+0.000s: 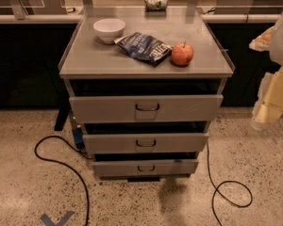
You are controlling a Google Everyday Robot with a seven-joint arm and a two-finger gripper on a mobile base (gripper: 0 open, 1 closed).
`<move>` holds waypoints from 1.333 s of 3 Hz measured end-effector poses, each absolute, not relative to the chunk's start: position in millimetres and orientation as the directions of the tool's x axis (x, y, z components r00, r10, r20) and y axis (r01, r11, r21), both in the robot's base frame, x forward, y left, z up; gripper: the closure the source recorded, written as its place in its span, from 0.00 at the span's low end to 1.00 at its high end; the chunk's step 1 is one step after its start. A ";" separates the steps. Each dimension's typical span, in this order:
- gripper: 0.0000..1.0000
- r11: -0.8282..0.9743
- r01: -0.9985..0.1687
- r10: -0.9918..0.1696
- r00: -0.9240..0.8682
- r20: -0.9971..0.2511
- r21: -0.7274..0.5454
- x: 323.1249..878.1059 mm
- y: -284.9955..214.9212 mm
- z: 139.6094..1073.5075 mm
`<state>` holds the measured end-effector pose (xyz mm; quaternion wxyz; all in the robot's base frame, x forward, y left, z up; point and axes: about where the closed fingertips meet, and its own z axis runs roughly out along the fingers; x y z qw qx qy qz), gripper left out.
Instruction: Open top drawer
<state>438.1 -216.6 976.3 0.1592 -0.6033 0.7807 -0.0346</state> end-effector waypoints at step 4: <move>0.00 0.305 -0.943 -0.856 -0.211 -0.471 -0.131 379.5 -209.4 803.5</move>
Offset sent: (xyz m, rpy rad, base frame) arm -0.0521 -0.0018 -0.1313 0.0884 0.0478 0.0758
